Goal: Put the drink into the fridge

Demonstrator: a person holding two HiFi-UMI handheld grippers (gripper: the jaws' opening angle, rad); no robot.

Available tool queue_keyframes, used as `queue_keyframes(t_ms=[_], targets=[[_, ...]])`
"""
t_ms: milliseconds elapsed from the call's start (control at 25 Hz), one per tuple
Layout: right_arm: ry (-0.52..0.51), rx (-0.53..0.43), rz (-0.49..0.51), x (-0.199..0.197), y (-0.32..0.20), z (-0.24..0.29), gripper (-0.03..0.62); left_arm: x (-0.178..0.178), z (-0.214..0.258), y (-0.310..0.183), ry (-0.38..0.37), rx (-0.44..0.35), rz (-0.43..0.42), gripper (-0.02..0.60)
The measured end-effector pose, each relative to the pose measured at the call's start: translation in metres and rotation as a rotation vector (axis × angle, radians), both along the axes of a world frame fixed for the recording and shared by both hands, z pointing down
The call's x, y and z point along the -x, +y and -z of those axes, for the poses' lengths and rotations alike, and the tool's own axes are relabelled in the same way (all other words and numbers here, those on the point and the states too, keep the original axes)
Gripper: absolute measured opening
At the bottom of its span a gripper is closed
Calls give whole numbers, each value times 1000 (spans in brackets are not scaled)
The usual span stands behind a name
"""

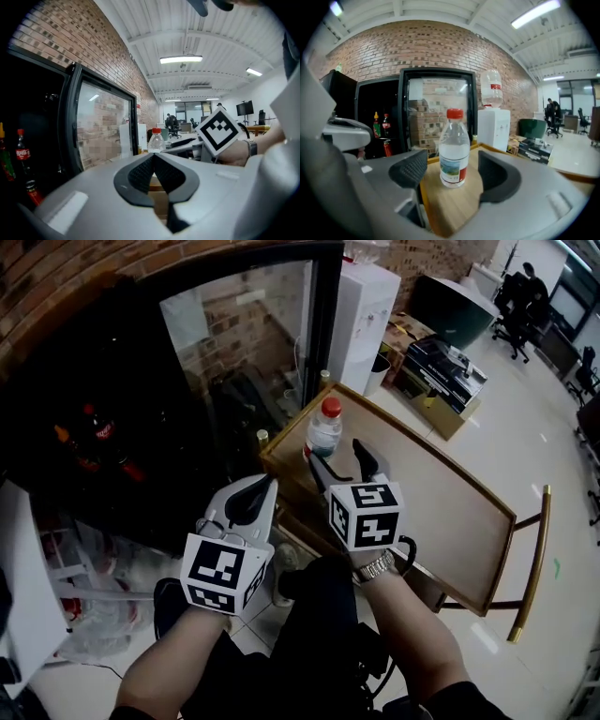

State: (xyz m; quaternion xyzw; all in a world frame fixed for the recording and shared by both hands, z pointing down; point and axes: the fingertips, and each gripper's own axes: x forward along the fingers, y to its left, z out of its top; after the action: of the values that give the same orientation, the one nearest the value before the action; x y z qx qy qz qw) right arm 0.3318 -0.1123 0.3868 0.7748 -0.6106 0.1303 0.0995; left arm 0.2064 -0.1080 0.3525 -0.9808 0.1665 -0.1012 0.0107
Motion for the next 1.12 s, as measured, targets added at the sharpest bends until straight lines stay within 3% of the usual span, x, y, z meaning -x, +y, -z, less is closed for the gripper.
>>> queue_keyframes(t_ms=[400,800,1120], targets=[[-47,15,-15,-15,-43,-16,338,-29,0,-40,-33,-18,-61,5],[-66,12,-42,-15,-51,-12,301,-28,13,-62,-28,-49,-88,5],[-36,-14,4,11,-56,8,299,-15,24,-68,1,-57,-66,5]])
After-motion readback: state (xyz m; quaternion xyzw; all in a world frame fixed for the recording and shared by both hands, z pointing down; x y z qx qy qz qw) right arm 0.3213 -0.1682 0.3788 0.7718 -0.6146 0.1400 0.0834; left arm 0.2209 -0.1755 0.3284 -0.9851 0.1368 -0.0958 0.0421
